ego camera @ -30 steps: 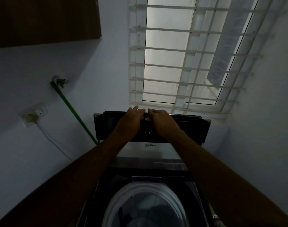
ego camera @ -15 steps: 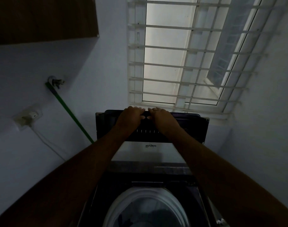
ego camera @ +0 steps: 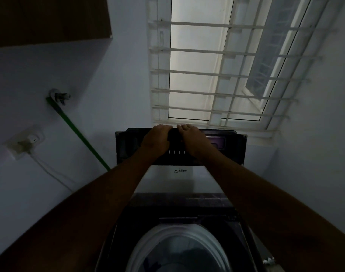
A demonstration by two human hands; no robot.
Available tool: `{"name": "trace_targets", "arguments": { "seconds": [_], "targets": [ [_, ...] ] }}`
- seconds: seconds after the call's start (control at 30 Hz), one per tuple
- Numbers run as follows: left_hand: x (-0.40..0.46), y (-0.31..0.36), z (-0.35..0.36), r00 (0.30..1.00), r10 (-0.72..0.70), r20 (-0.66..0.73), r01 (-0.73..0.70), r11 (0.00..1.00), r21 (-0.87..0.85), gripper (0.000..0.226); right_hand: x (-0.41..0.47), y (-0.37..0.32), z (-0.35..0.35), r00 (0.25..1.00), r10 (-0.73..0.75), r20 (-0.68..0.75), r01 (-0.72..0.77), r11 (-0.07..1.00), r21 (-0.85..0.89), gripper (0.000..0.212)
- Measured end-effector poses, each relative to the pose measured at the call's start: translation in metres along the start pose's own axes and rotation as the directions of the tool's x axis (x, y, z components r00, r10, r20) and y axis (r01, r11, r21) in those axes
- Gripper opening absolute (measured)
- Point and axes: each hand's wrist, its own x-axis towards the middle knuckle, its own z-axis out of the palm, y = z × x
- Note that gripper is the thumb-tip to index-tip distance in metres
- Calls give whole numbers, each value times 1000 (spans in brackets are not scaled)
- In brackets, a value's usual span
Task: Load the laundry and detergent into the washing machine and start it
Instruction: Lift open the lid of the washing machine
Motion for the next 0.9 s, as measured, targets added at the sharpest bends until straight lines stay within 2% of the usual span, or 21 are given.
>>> {"name": "trace_targets", "arguments": {
  "seconds": [0.1, 0.2, 0.27, 0.37, 0.47, 0.53, 0.63, 0.83, 0.9],
  "targets": [
    [-1, -5, 4, 1000, 2, 13, -2, 1000, 17, 41, 2, 1, 2, 1000, -4, 0, 4, 1000, 2, 68],
    [-2, -14, 8, 996, 8, 84, -17, 994, 104, 63, 2, -1, 0, 999, -3, 41, 3, 1000, 1, 71],
    [-3, -15, 11, 997, 35, 73, -45, 989, 139, 69, 1, -3, -2, 998, 5, 58, -6, 1000, 12, 73],
    [-11, -7, 11, 995, 23, -100, -18, 999, 52, 62, -5, -4, -7, 1000, 2, 6, -3, 996, 87, 64],
    [-22, 0, 8, 971, 73, -226, -67, 997, 31, 40, -20, -5, -9, 968, -49, -247, 67, 996, 64, 22],
    [-32, 6, 8, 956, 114, -271, -107, 993, 39, 27, -35, -5, -9, 938, -44, -344, 67, 996, 55, 12],
    [-53, 22, 17, 952, 141, -273, -161, 986, -52, 19, -59, -2, 0, 938, 24, -347, 20, 992, 123, 14],
    [-106, 56, 53, 988, 141, -60, -151, 959, -239, 26, -127, 7, 24, 957, 188, -221, -141, 967, 214, 16],
    [-120, 68, 67, 984, 170, -57, -178, 954, -241, 23, -153, 11, 31, 961, 224, -163, -186, 957, 221, 19]
  ]
}}
